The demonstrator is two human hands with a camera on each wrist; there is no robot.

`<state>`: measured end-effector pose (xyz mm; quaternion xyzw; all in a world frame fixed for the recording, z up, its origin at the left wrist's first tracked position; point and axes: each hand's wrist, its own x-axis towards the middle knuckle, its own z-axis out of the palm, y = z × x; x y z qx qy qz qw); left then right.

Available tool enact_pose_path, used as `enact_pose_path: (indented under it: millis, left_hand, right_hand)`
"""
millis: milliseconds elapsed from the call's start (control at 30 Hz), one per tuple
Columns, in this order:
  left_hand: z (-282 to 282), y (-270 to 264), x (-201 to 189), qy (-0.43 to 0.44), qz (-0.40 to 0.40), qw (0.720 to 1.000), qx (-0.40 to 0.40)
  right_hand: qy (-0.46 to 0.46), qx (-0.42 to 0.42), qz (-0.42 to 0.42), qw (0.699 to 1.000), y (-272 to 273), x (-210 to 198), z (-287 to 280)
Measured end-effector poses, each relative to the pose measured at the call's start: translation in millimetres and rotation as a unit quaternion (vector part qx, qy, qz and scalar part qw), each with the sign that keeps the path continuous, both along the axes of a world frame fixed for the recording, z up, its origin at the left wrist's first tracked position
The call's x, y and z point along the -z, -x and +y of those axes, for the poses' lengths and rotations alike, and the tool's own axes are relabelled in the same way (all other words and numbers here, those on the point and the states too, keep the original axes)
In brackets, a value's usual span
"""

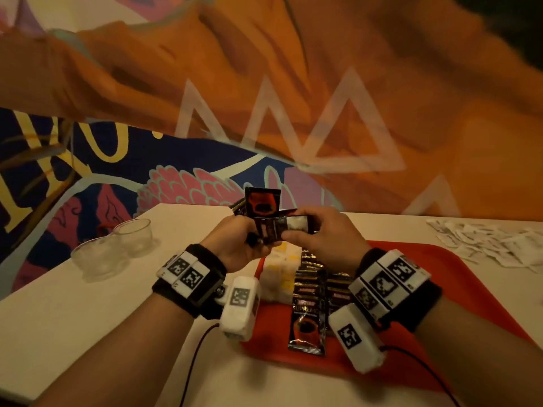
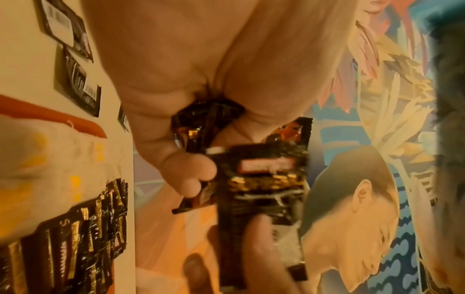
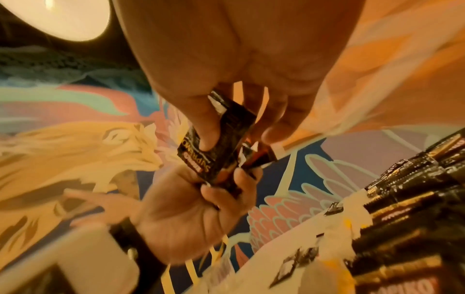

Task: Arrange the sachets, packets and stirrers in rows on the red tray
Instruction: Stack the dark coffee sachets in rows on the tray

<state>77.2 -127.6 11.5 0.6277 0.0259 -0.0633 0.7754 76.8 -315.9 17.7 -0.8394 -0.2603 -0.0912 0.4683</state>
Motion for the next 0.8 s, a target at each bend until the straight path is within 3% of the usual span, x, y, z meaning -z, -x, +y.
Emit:
enact_pose_path:
  millis: [100, 200, 333, 433, 600, 800]
  left_hand:
    - [-15.6, -3.1, 5.6, -0.034, -0.010, 0.997, 0.073]
    - [-32.1, -4.9, 9.4, -0.049, -0.029, 0.984, 0.170]
    - [-45.4, -10.8, 11.0, 0.006, -0.059, 0.961, 0.270]
    - [-51.5, -16.9, 12.7, 0.083, -0.088, 0.939, 0.322]
    - [-82.6, -19.6, -3.2, 0.171, -0.012, 0.964, 0.205]
    - [-102.2, -27.3, -3.7, 0.177, -0.073, 0.976, 0.100]
  right_hand:
    - [-0.019, 0.032, -0.041, 0.998, -2.9, -4.8, -10.0]
    - [0.000, 0.043, -0.030, 0.999, -5.5, -6.5, -15.9]
    - [-0.014, 0.048, -0.013, 0.999, -9.6, -3.9, -28.4]
    - [-0.058, 0.052, -0.050, 0.996, -11.6, -4.3, -38.9]
    - [0.011, 0.016, -0.093, 0.996, -18.7, -5.9, -52.2]
    - [0.047, 0.082, -0.145, 0.985, -22.2, -10.9, -66.2]
